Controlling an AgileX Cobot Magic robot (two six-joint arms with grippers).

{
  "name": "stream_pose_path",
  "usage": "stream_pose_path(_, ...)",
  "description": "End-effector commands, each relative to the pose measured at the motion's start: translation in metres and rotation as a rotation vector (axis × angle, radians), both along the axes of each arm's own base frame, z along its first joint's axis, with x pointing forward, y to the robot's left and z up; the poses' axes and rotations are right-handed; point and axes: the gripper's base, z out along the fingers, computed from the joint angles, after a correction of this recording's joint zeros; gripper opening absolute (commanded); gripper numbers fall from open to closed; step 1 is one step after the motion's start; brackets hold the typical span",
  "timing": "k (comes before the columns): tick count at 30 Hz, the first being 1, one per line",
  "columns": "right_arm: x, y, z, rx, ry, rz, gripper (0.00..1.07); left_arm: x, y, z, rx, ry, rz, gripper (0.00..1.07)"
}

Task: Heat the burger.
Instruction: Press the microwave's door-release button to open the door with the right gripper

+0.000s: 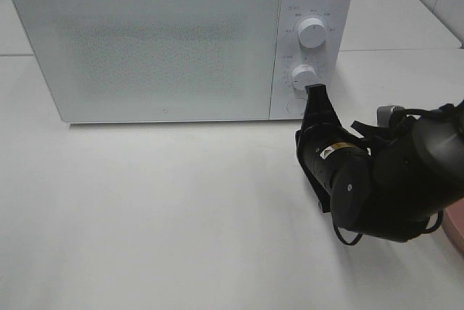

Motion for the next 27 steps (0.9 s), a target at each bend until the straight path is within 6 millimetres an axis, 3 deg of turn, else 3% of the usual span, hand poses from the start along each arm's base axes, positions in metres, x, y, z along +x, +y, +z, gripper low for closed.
stream_pose_path(1, 0.013, 0.002, 0.001, 0.016, -0.002, 0.0, 0.0, 0.0, 0.0, 0.001, -0.005, -0.016, -0.002, 0.99)
stream_pose_path(15, 0.046, 0.002, -0.004, 0.014, -0.019, -0.029, 0.0, 0.0, 0.0, 0.001, -0.004, -0.016, -0.002, 0.99)
stream_pose_path(27, 0.061, 0.001, -0.006, 0.02, -0.035, -0.053, 0.0, 0.0, 0.0, 0.001, -0.004, -0.016, -0.002, 0.99)
